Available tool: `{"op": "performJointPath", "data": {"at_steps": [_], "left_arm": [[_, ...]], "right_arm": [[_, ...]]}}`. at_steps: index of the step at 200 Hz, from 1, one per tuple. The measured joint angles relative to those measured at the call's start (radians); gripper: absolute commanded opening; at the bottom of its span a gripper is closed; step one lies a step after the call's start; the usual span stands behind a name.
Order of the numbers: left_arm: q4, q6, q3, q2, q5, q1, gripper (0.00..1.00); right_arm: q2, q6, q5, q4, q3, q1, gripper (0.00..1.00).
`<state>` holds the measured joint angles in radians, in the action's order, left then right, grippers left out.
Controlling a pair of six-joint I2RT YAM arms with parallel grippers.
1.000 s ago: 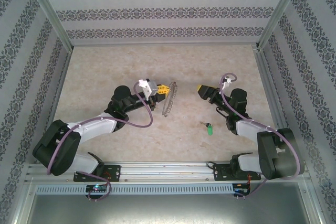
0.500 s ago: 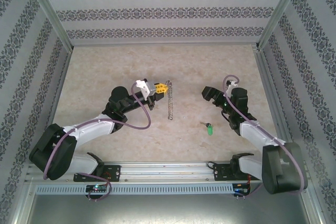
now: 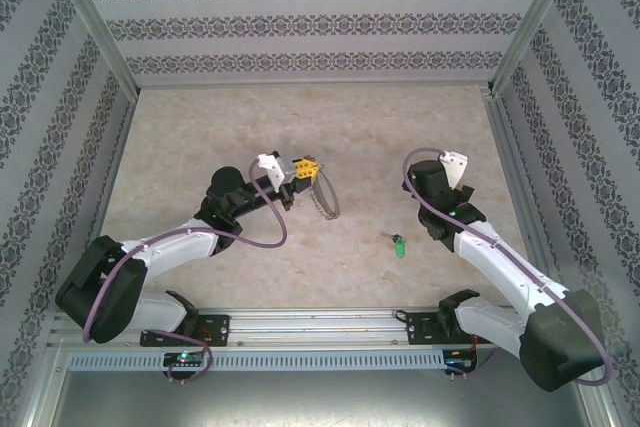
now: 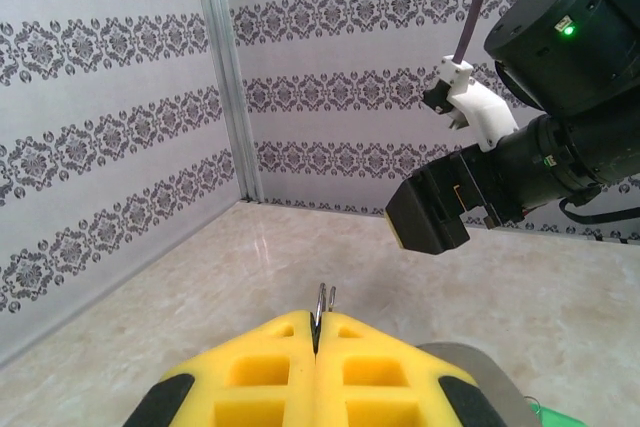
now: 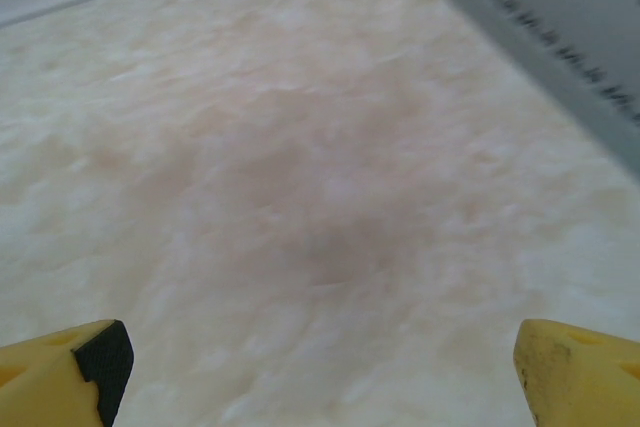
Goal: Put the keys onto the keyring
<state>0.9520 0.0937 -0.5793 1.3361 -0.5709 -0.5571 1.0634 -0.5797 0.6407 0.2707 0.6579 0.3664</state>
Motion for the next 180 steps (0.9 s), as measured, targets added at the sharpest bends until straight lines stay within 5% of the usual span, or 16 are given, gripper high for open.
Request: {"op": "performJointPath", "data": {"at_steps": [55, 110, 147, 180], "left_arm": [[0.021, 0.0, 0.002, 0.0, 0.0, 0.0, 0.0], [0.021, 0.0, 0.013, -0.04, 0.0, 0.0, 0.0], [0.021, -0.001, 0.013, -0.043, 0.0, 0.0, 0.0], [0.021, -0.005, 0.013, -0.043, -0.001, 0.0, 0.0]], "right_arm": [[-0.058, 0.051, 0.034, 0.175, 0.04, -0.007, 0.98], [-0.285, 0.074, -0.191, 0.194, -0.025, -0.112, 0.98], [-0.304, 0.077, -0.356, 0.191, -0.062, -0.123, 0.9], [-0.259, 0.032, -0.472, 0.175, -0.111, -0.123, 0.7]]}}
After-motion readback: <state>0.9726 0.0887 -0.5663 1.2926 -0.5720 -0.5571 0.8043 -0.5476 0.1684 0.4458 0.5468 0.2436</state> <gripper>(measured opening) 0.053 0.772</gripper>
